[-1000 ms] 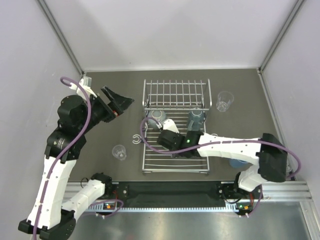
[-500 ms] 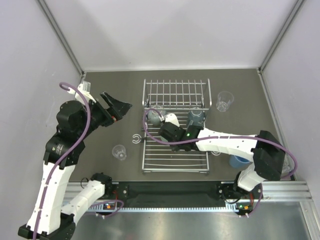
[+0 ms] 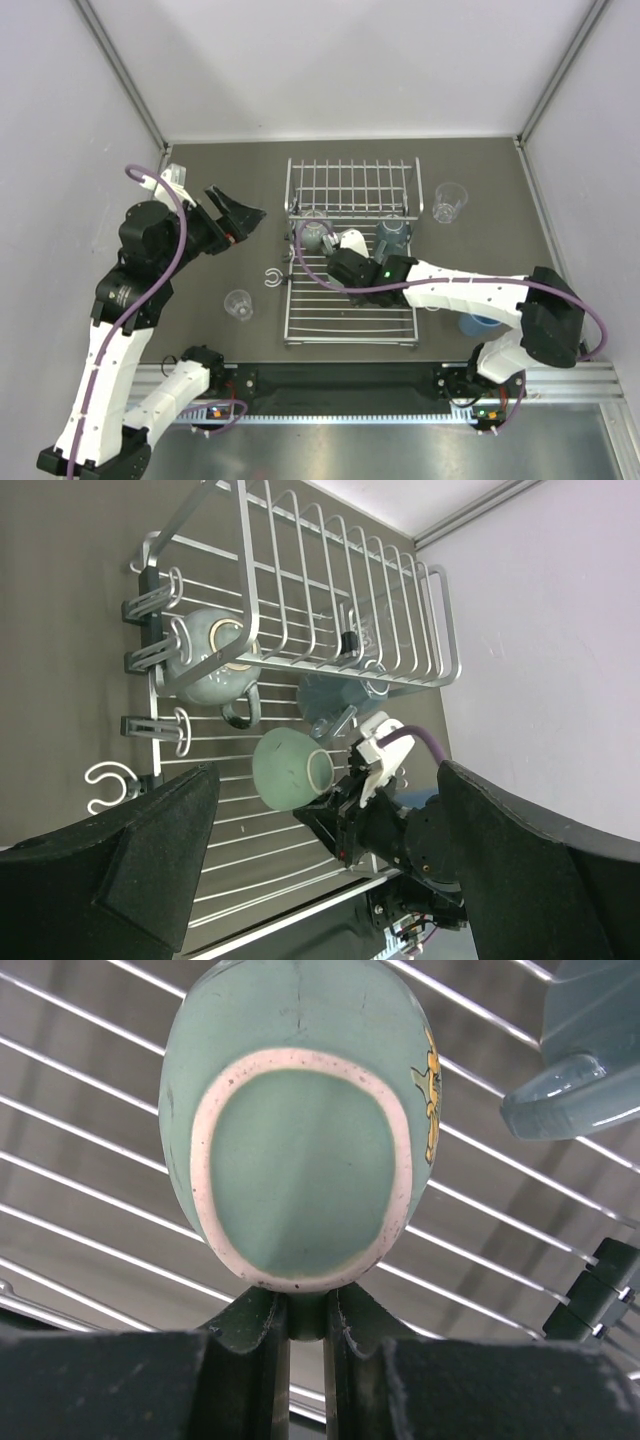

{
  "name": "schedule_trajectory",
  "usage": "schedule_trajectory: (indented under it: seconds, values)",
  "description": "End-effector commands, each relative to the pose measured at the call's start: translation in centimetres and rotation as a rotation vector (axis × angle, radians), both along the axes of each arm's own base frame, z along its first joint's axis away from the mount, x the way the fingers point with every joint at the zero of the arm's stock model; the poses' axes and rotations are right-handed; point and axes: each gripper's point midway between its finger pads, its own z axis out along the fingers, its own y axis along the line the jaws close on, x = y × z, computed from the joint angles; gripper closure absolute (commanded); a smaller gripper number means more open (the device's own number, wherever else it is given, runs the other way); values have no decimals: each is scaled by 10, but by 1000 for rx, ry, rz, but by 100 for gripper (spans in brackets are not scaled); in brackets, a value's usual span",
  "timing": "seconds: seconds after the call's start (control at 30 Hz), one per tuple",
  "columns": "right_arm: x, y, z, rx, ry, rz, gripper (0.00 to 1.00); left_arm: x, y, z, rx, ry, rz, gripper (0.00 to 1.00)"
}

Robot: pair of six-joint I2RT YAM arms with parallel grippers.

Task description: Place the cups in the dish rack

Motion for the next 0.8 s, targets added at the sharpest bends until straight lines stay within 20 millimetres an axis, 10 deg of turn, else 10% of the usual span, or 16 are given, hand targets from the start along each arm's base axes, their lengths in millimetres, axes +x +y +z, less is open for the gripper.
schedule_trajectory:
  seconds: [0.0,0.77]
  values:
    - [9,5,20,63,-72,-33,100,4,1,3,2,-33,3,5]
    - [44,1,0,-96,-104,-98,80,0,18,-2,53,-41,83,11]
